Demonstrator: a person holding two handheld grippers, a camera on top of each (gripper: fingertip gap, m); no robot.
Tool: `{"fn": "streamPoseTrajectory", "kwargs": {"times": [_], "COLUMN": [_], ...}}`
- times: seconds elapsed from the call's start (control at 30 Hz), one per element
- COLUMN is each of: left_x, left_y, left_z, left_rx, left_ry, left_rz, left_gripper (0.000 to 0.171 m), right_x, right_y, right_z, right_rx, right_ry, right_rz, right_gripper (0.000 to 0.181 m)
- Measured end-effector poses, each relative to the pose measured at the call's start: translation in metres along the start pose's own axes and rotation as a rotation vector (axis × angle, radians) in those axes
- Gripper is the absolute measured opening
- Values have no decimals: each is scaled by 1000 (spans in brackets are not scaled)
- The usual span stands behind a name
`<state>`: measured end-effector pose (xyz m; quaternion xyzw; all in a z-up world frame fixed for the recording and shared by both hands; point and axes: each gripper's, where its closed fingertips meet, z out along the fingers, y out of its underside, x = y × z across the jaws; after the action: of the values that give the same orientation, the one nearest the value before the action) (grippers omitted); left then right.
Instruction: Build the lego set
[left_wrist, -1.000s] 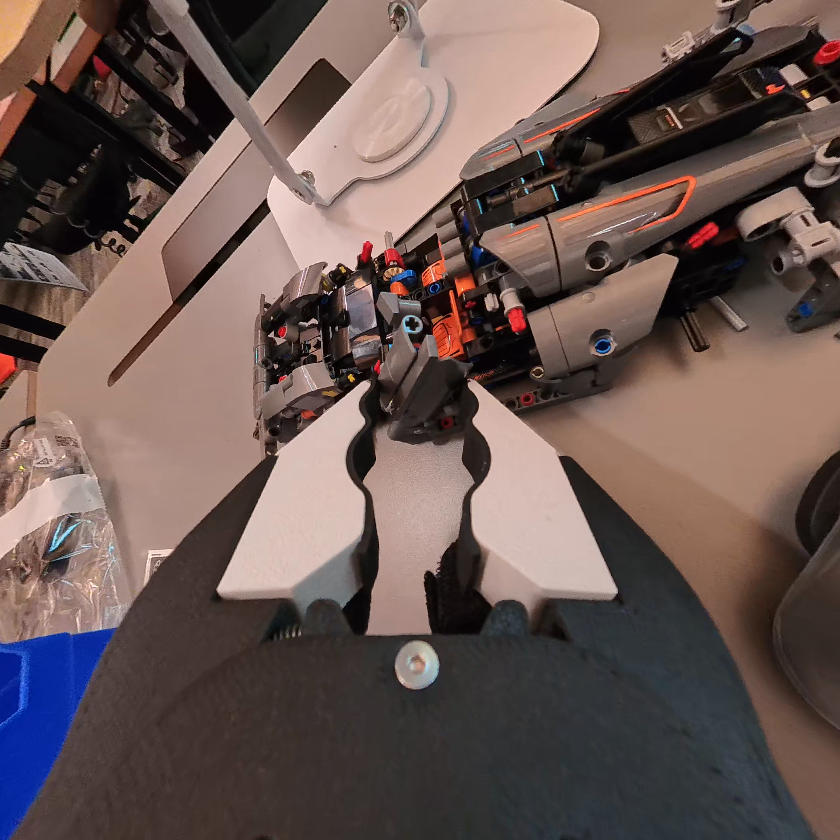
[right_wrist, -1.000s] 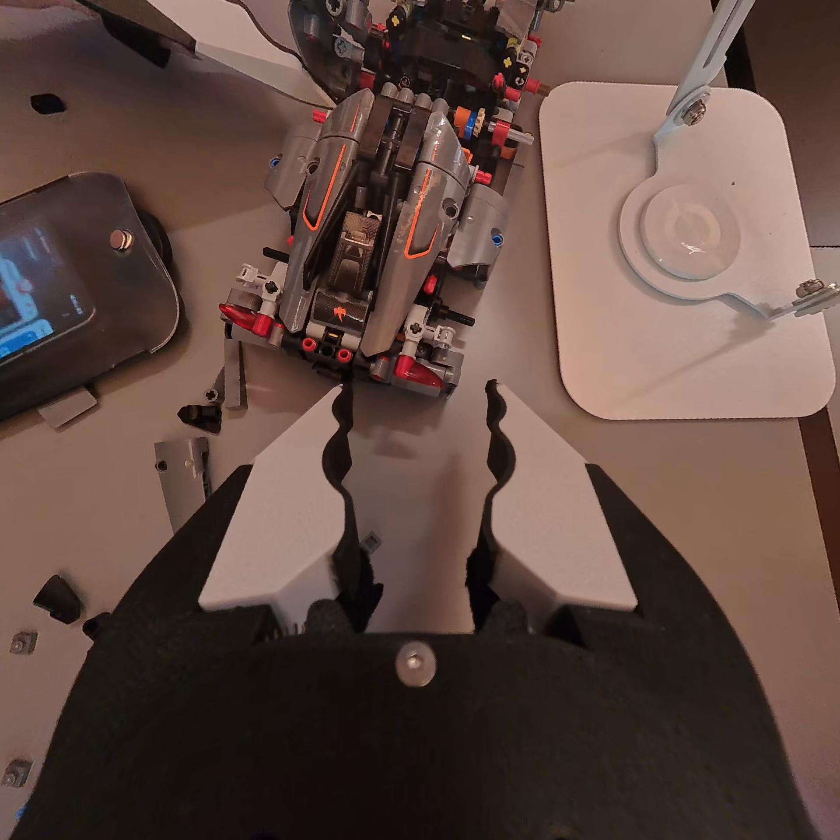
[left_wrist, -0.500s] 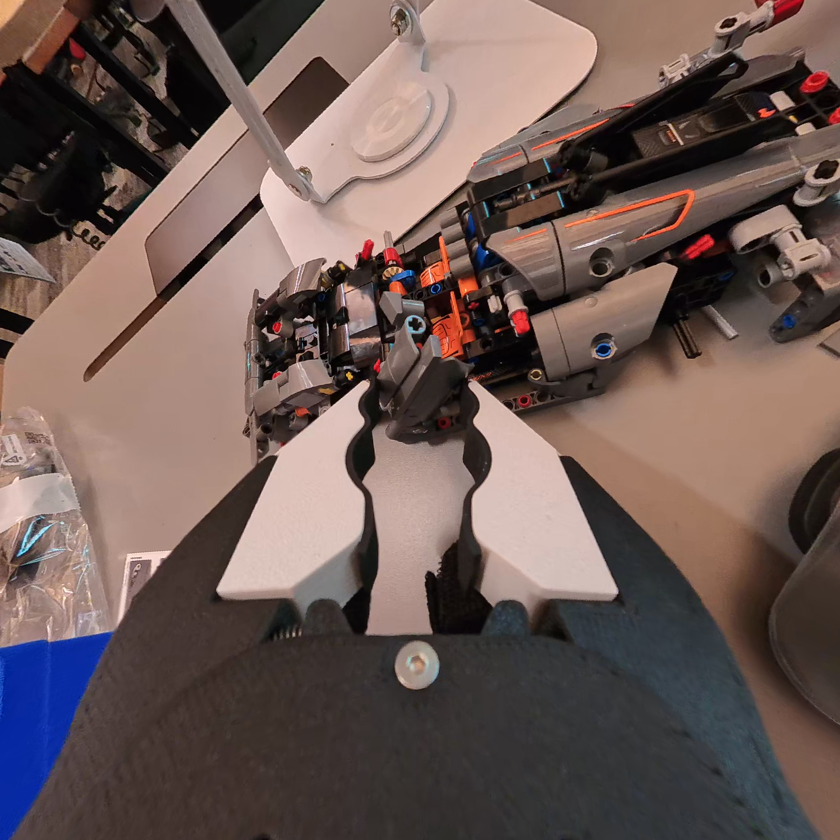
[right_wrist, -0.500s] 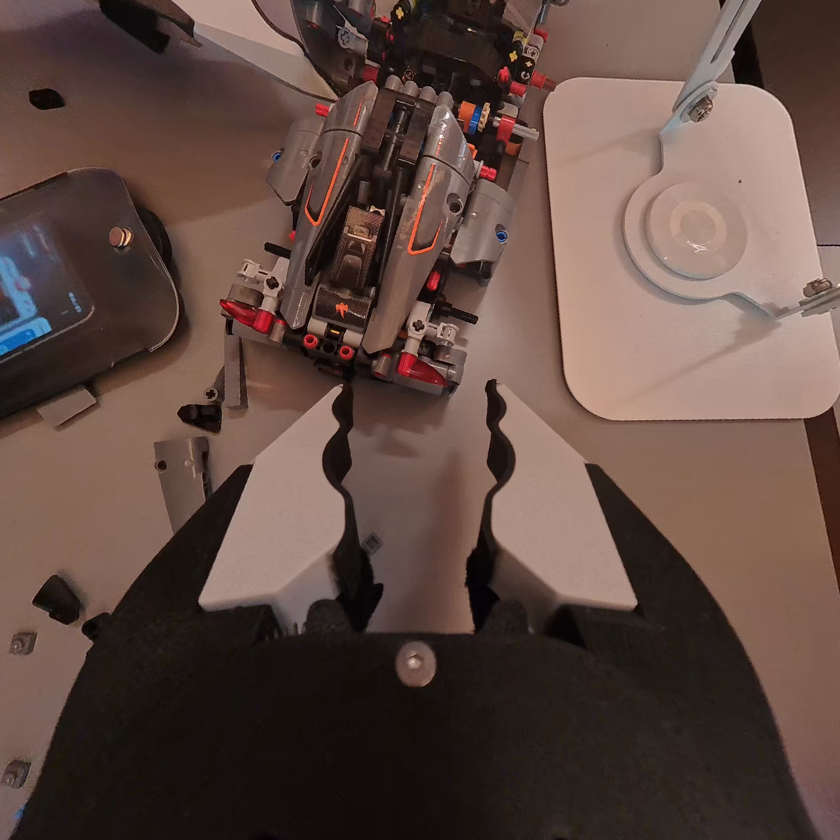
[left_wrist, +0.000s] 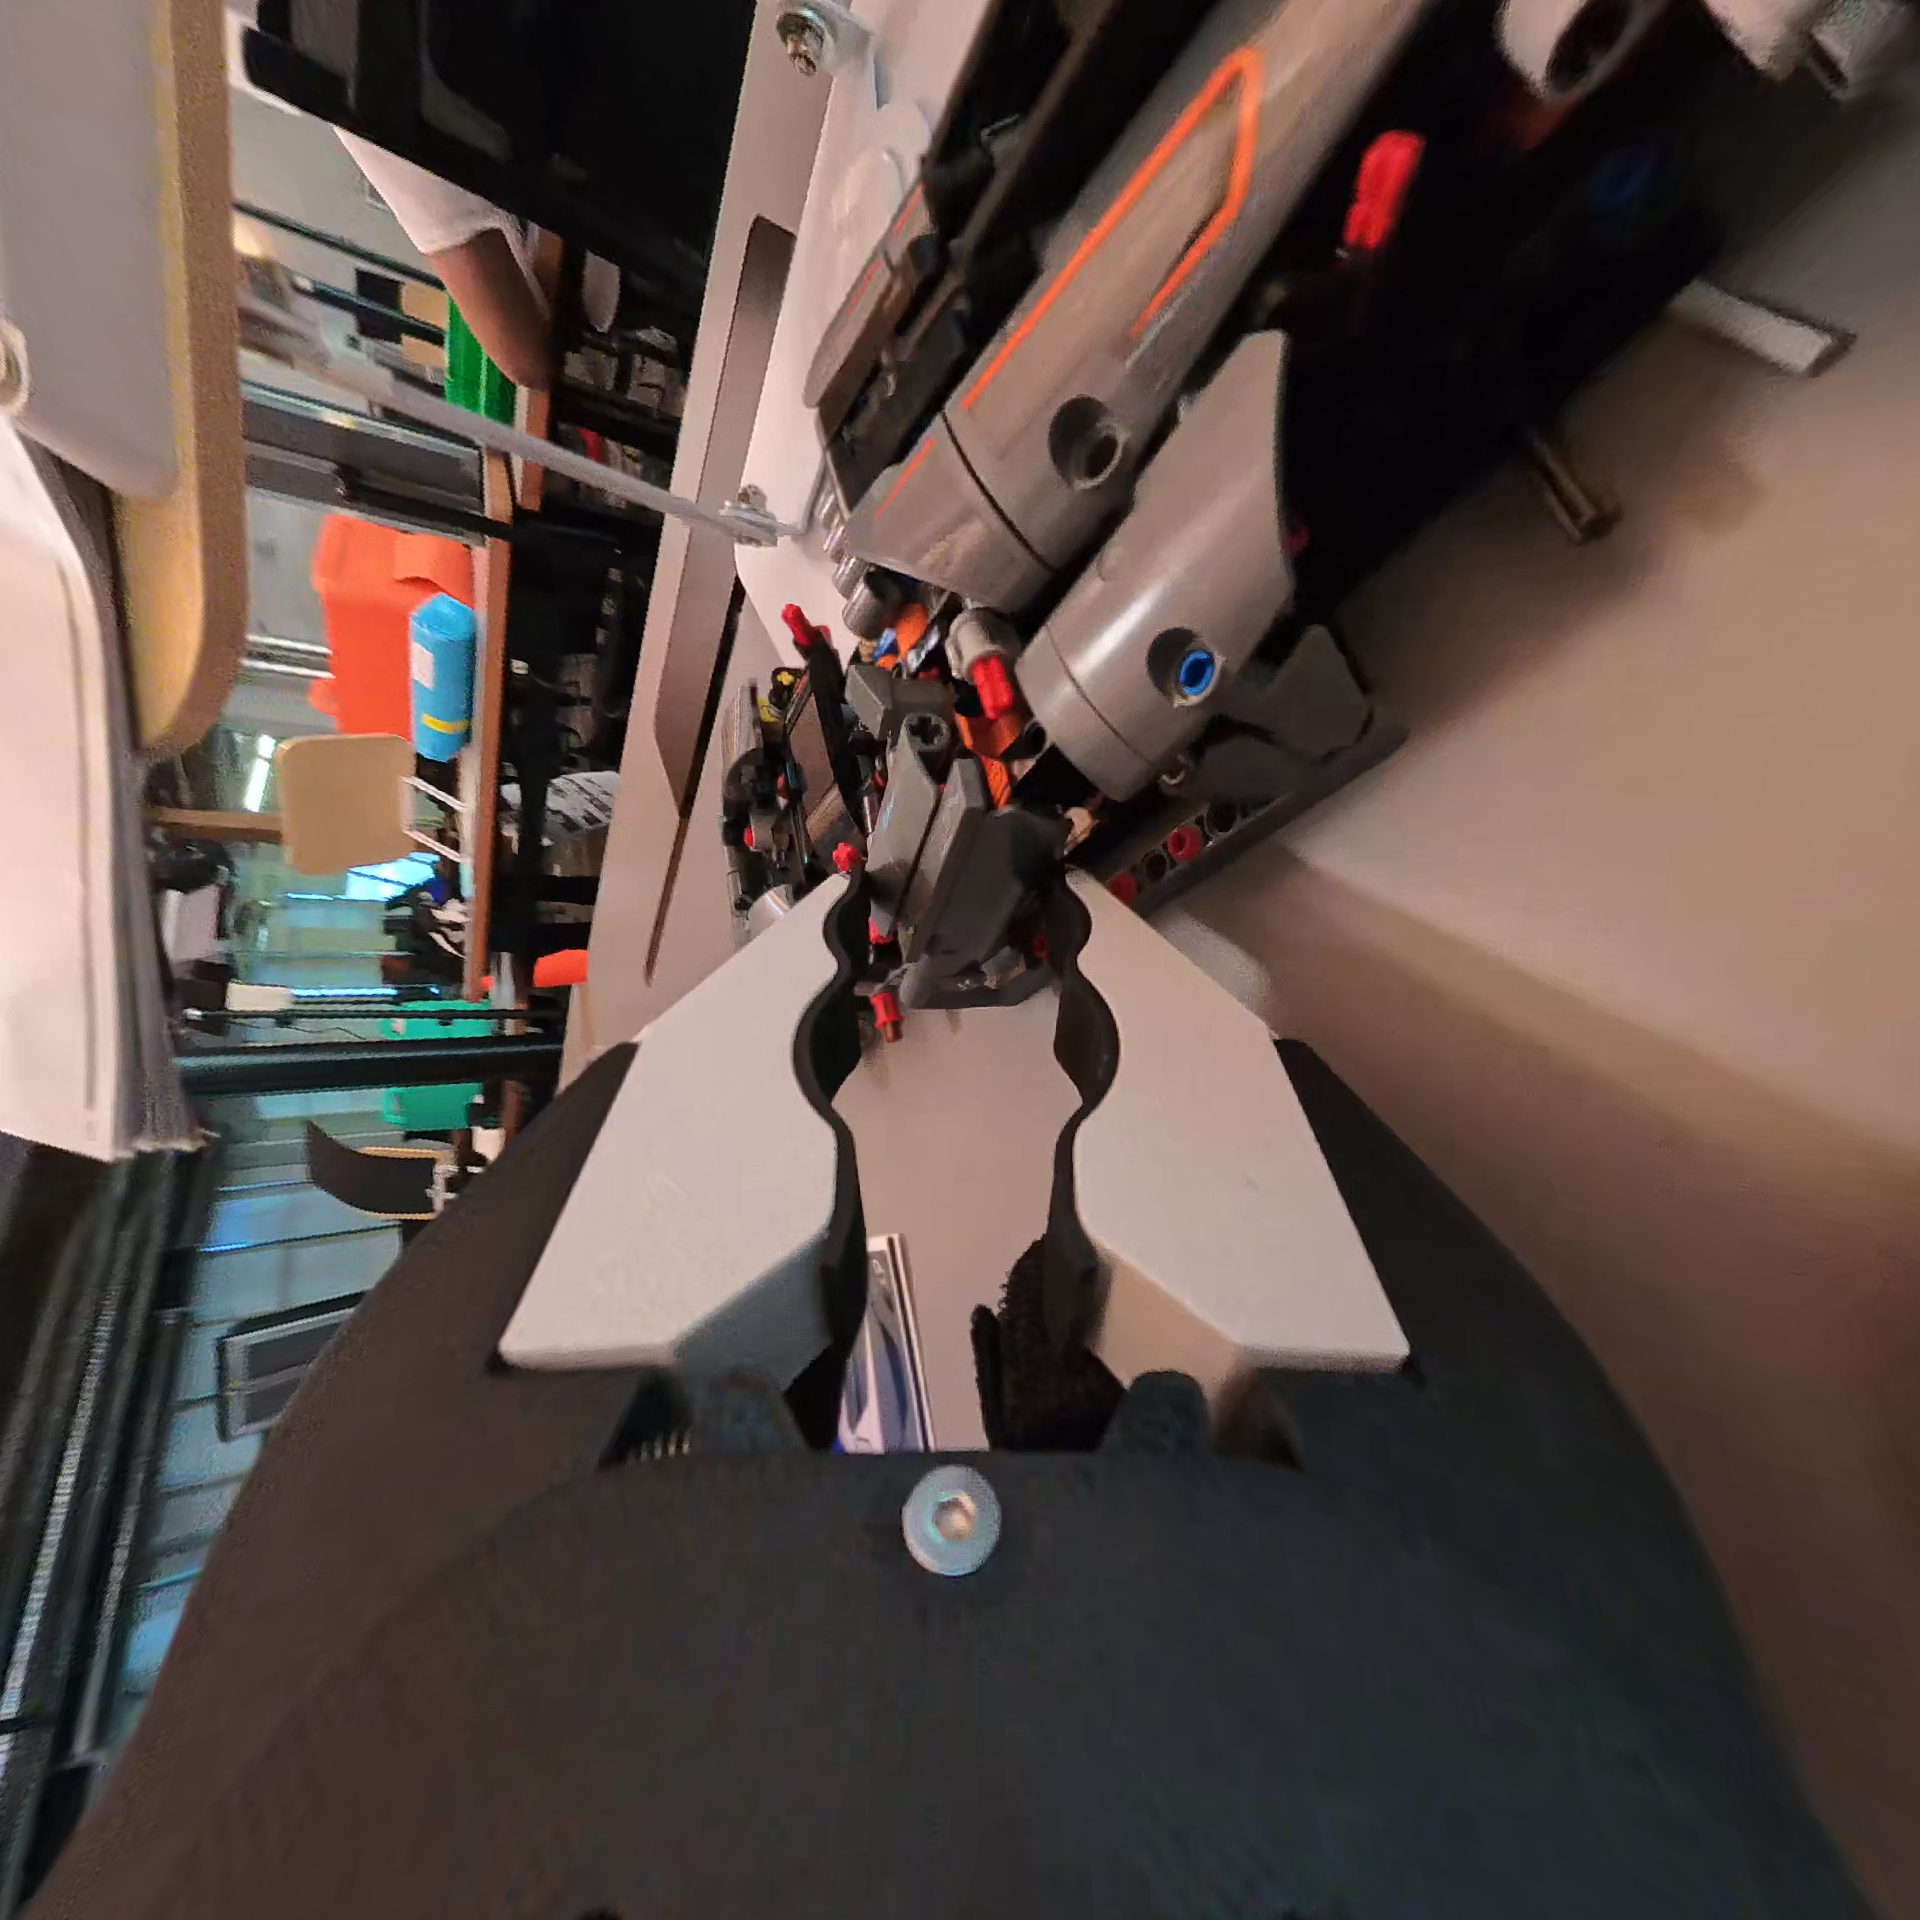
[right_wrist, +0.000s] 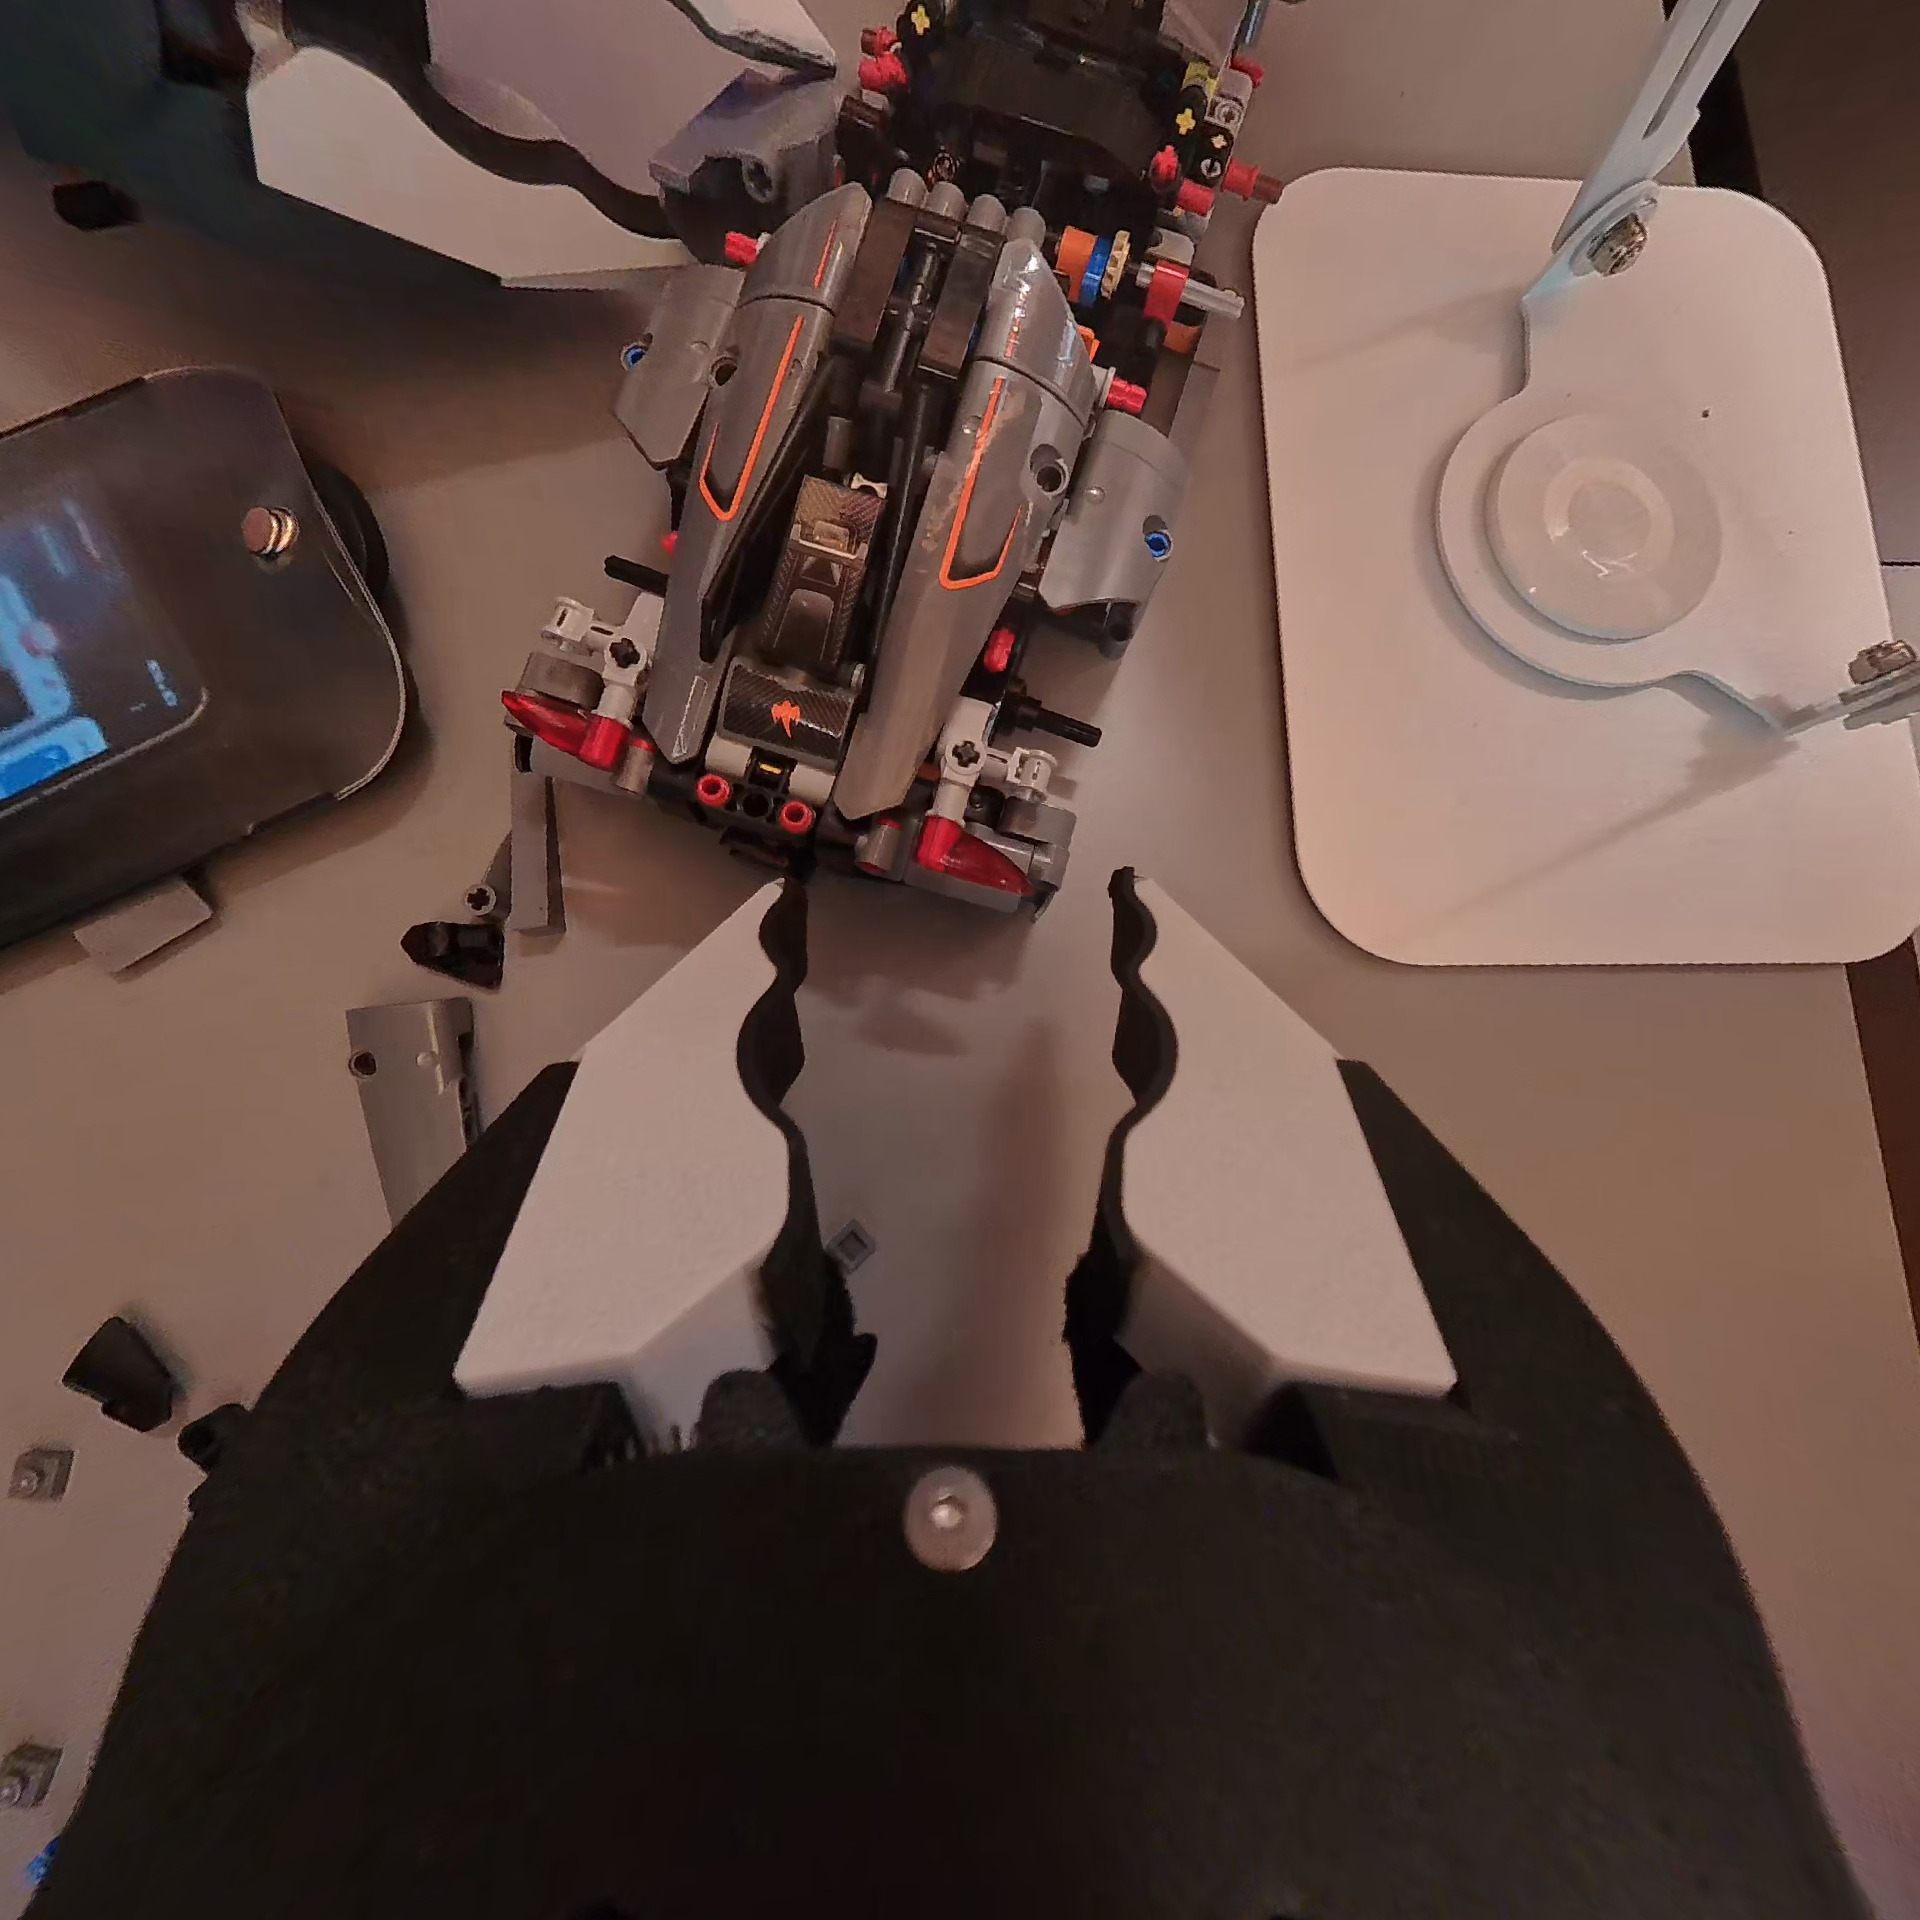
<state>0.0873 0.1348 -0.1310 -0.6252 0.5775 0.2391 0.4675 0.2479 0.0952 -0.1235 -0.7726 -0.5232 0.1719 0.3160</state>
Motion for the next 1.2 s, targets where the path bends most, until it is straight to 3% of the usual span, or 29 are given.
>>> {"fn": "streamPoseTrajectory", "kwargs": {"times": [0.23,0.57,1.2], "left_x": [0,-5,-5], "left_y": [0,1,2], "left_z": [1,0,-1], "left_rx": [37,109,120], "left_ry": [-38,186,293], "left_rz": [110,-348,-485], "left_gripper": [31,30,31], "right_x": [0,-1,-1], "right_y": [0,0,-1], "right_z": [0,1,1], "right_rx": [-1,-3,-5], "right_ry": [1,-2,-5], "right_rz": [-4,-4,-5], "right_gripper": [58,58,57]}}
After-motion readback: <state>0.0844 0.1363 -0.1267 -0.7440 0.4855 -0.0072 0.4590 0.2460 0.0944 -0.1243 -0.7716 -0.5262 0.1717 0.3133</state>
